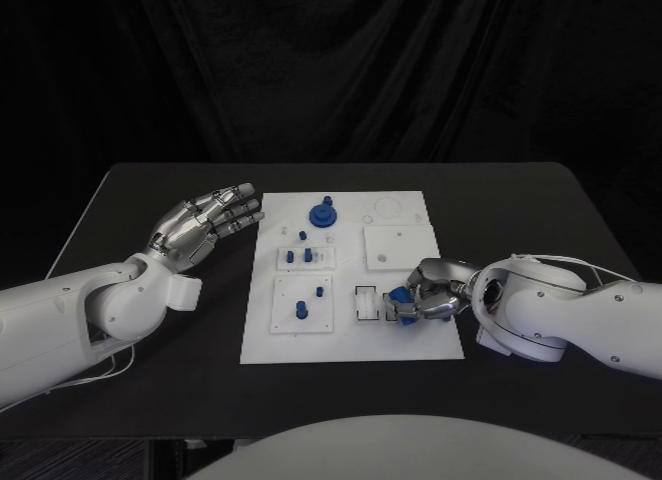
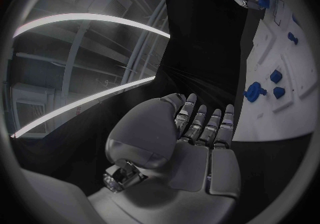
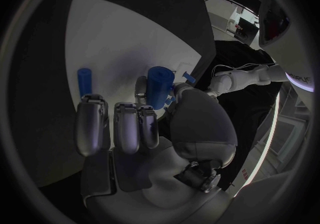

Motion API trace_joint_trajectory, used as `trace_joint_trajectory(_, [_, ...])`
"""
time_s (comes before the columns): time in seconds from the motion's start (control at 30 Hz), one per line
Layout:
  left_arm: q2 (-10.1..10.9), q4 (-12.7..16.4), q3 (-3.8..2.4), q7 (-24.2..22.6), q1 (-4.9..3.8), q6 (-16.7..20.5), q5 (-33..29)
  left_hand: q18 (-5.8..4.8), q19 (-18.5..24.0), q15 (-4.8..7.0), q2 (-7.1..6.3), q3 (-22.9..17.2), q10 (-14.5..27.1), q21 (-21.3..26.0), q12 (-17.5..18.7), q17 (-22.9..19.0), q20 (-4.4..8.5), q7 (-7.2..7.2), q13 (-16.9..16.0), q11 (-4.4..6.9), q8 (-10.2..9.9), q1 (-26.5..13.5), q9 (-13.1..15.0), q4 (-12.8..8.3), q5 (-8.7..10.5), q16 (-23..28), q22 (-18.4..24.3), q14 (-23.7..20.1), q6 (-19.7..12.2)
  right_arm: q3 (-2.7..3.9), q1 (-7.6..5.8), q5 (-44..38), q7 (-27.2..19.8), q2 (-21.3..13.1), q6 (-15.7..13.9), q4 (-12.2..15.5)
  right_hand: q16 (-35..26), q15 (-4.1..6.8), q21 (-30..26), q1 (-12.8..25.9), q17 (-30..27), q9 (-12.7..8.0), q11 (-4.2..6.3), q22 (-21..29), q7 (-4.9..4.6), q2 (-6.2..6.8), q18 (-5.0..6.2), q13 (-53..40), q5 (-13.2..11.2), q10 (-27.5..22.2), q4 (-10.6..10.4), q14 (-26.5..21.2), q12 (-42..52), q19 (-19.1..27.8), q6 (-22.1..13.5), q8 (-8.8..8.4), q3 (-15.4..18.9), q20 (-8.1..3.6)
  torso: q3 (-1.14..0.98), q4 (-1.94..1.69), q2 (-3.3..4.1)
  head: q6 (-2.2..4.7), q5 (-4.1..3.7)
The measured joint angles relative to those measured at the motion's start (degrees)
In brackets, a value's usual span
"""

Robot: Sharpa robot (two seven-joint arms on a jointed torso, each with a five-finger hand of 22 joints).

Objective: Assemble the parts on the task board

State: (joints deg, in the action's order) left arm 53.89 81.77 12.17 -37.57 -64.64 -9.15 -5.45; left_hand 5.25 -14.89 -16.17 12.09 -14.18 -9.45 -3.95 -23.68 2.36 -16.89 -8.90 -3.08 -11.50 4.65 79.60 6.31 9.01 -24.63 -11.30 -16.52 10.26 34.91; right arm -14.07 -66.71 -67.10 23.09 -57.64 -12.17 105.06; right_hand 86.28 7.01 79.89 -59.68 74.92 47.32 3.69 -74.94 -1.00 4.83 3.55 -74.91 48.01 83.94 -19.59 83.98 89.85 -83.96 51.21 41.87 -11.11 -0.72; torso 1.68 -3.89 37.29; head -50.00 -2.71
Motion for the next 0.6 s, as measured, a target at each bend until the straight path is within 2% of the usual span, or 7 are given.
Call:
trace_joint_trajectory(0.13, [-0.10, -0.05, -0.02, 0.00, 0.01, -0.01, 0.00, 0.00, 0.00, 0.00, 0.00, 0.00, 0.00, 0.00, 0.00, 0.00, 0.00, 0.00, 0.00, 0.00, 0.00, 0.00, 0.00, 0.00, 0.00, 0.00, 0.00, 0.00, 0.00, 0.02, -0.01, 2.96, -0.87, 1.14, -0.31, -0.49, -0.21, 0.01, 0.00, 2.21, 0.00, 1.04, 0.02, 0.00, 0.03, -1.16, 0.00, 0.00, -8.31, -0.02, -0.24, 0.00, 0.00, 0.00, -0.04, -0.13, -0.24, 0.00, -0.02, -0.08, 0.03, 0.00, -0.13])
trace_joint_trajectory(0.3, [-0.24, -0.15, -0.02, 0.01, 0.03, -0.04, 0.00, 0.00, 0.00, 0.00, 0.00, -0.16, 0.00, 0.00, 0.00, 0.00, 0.00, 0.00, 0.00, 0.00, 0.00, 0.00, 0.00, -0.16, 0.00, 0.00, 0.00, 0.00, 0.00, 0.02, -0.02, 5.22, -1.44, 2.58, -0.41, -1.75, -0.43, 0.13, 0.00, 3.60, 0.00, 1.38, 0.22, 0.00, 0.67, -1.65, 0.00, 0.00, -12.69, -0.21, -0.17, -0.09, 0.00, 0.00, -0.69, -0.65, -0.79, 0.00, -0.01, -0.28, 0.02, 0.00, -0.06])
trace_joint_trajectory(0.33, [-0.25, -0.18, -0.02, 0.01, 0.04, -0.05, 0.00, 0.00, 0.00, 0.00, 0.00, -0.16, 0.00, 0.00, 0.00, 0.00, 0.00, 0.00, 0.00, 0.00, 0.00, 0.00, 0.00, -0.16, 0.00, 0.00, 0.00, 0.00, 0.00, 0.02, -0.03, 5.46, -1.48, 2.82, -0.41, -1.96, -0.43, 0.14, 0.00, 4.23, 0.00, 1.50, 0.23, 0.00, 0.83, -1.81, 0.00, 0.00, -14.34, -0.20, -0.15, -0.09, 0.00, 0.00, -0.85, -0.72, -0.81, 0.00, 0.01, -0.29, 0.02, 0.00, -0.02])
trace_joint_trajectory(0.4, [-0.30, -0.24, -0.01, 0.02, 0.07, -0.06, 0.00, 0.00, 0.00, 0.00, 0.00, -0.16, 0.00, 0.00, 0.00, 0.00, 0.00, 0.00, 0.00, 0.00, 0.00, 0.00, 0.00, -0.16, 0.00, 0.00, 0.00, 0.00, 0.00, 0.02, -0.04, 5.92, -1.54, 3.31, -0.41, -2.38, -0.64, 0.23, 0.00, 5.86, 0.00, 1.69, 0.18, 0.00, 0.91, -2.26, 0.00, 0.00, -18.32, 0.04, 2.12, 0.00, 0.00, 0.00, -0.96, -1.18, -2.64, 0.00, 0.03, -0.28, 0.03, 0.00, 0.13])
trace_joint_trajectory(0.6, [-0.37, -0.26, -0.01, 0.04, 0.20, -0.09, 0.00, 0.00, 0.00, 0.00, 0.00, -0.16, 0.00, 0.00, 0.00, 0.00, 0.00, 0.00, 0.01, 0.00, 0.00, 0.00, 0.00, -0.16, 0.00, 0.00, 0.07, 0.00, 0.00, 0.02, -0.04, 6.68, -1.58, 4.41, -0.53, -3.24, -0.92, 0.23, -0.57, 6.74, -0.01, 1.83, 0.11, 0.00, 0.90, -3.11, 0.00, -0.02, -21.54, 0.11, 2.94, 0.00, 0.00, 0.00, -0.98, -1.55, -2.59, 0.00, 0.08, -0.08, 0.05, 0.00, 0.49])
